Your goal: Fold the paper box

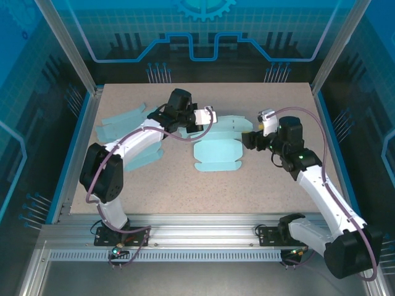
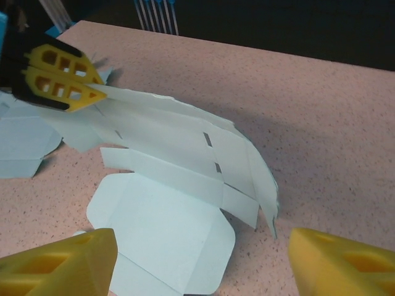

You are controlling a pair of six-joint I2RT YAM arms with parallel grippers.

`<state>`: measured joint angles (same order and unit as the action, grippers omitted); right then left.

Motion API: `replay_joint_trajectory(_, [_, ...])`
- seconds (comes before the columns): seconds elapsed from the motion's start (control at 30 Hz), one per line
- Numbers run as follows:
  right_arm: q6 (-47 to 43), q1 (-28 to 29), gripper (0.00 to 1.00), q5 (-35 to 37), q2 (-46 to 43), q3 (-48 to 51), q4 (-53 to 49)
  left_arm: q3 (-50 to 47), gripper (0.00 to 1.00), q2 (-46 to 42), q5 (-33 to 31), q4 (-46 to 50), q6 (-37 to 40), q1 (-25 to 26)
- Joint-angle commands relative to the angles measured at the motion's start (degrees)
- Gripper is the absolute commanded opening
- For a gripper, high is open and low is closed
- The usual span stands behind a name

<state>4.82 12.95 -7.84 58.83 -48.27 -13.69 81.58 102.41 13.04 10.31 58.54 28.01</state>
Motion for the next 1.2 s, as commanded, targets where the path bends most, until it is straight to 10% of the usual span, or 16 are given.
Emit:
replay_joint_trajectory(0.0, [5.25,-1.15,0.79,2.22,-0.16,1.07,-2.72,1.15,0.00,1.54,0.33,1.28,-1.67,0.48])
replay_joint_trajectory(0.4, [14.47,-6.03,1.00,1.43,3.96,2.25,-4.12,3.52,0.00,6.68,-2.93,0.01,-3.99,1.24])
replay_joint_trajectory(0.77, [17.88,-8.46,1.00,-1.69,4.06,4.08,-5.08,-0.24,0.00,7.86,-8.12,-10.84,-7.17,3.48])
replay_joint_trajectory(1.17, [18.11,-10.90,0.73,-5.14,10.84,3.02,0.62,0.38,0.00,9.68,-6.87,-9.70,-6.37,4.31])
